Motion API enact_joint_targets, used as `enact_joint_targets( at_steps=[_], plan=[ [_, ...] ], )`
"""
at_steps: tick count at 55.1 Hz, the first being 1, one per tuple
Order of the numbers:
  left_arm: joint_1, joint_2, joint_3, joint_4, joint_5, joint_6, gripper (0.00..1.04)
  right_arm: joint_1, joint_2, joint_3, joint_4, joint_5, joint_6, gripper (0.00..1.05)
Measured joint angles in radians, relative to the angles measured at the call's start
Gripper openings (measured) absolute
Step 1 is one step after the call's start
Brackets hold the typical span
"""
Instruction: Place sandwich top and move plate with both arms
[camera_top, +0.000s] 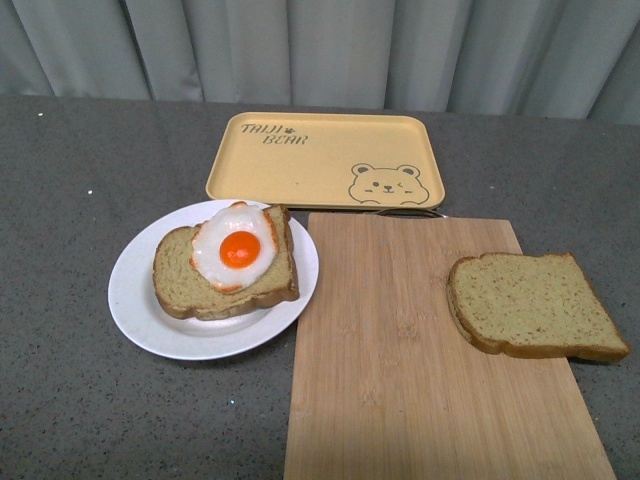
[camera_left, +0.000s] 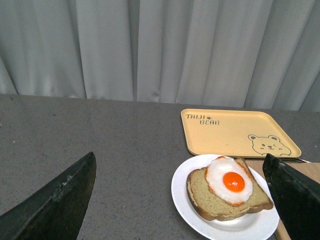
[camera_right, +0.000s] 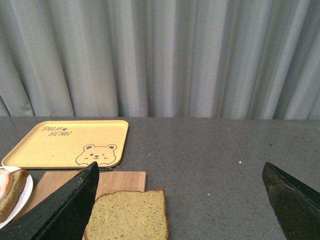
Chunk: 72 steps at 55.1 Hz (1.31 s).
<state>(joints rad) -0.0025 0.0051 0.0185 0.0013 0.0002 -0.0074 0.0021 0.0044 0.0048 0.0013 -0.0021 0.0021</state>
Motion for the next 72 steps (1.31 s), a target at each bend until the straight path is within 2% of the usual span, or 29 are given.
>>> enact_joint_targets(
  at_steps=[12, 14, 17, 19, 25, 27, 30, 42, 49, 58, 65, 72],
  plan=[
    [0.0, 0.0, 0.0, 0.0, 0.0, 0.0, 0.98, 0.0, 0.0, 0.0, 0.0, 0.0, 0.0, 0.95],
    [0.0, 0.0, 0.0, 0.0, 0.0, 0.0, 0.98, 0.024, 0.016, 0.002, -0.005, 0.092, -0.034, 0.95],
    [0.0, 0.0, 0.0, 0.0, -0.003, 0.0, 0.98, 0.064, 0.141, 0.016, 0.039, 0.341, -0.164, 0.95],
    [0.0, -0.001, 0.0, 0.0, 0.0, 0.0, 0.98, 0.034, 0.24, 0.019, 0.099, 0.364, -0.222, 0.95],
    [0.0, -0.001, 0.0, -0.001, 0.001, 0.0, 0.98, -0.074, 0.473, 0.051, 0.228, 0.225, -0.235, 0.95],
    [0.0, -0.001, 0.0, -0.001, 0.0, 0.0, 0.98, -0.135, 0.629, 0.086, 0.311, 0.131, -0.224, 0.95],
    [0.0, -0.001, 0.0, -0.001, 0.0, 0.0, 0.98, -0.182, 0.763, 0.124, 0.356, 0.053, -0.206, 0.95],
    [0.0, -0.001, 0.0, -0.001, 0.0, 0.0, 0.98, -0.3, 1.249, 0.327, 0.268, -0.217, -0.111, 0.95],
    [0.0, -0.001, 0.0, -0.001, 0.0, 0.0, 0.98, -0.344, 1.508, 0.493, 0.201, -0.379, -0.02, 0.95],
    [0.0, -0.001, 0.0, -0.001, 0.0, 0.0, 0.98, -0.349, 1.7, 0.616, 0.137, -0.548, 0.049, 0.95],
    [0.0, -0.001, 0.0, -0.001, 0.0, 0.0, 0.98, -0.349, 1.808, 0.685, 0.09, -0.636, 0.063, 0.95],
    [0.0, -0.001, 0.0, -0.001, 0.0, 0.0, 0.98, -0.343, 1.912, 0.754, 0.043, -0.648, 0.058, 0.95]
  ],
)
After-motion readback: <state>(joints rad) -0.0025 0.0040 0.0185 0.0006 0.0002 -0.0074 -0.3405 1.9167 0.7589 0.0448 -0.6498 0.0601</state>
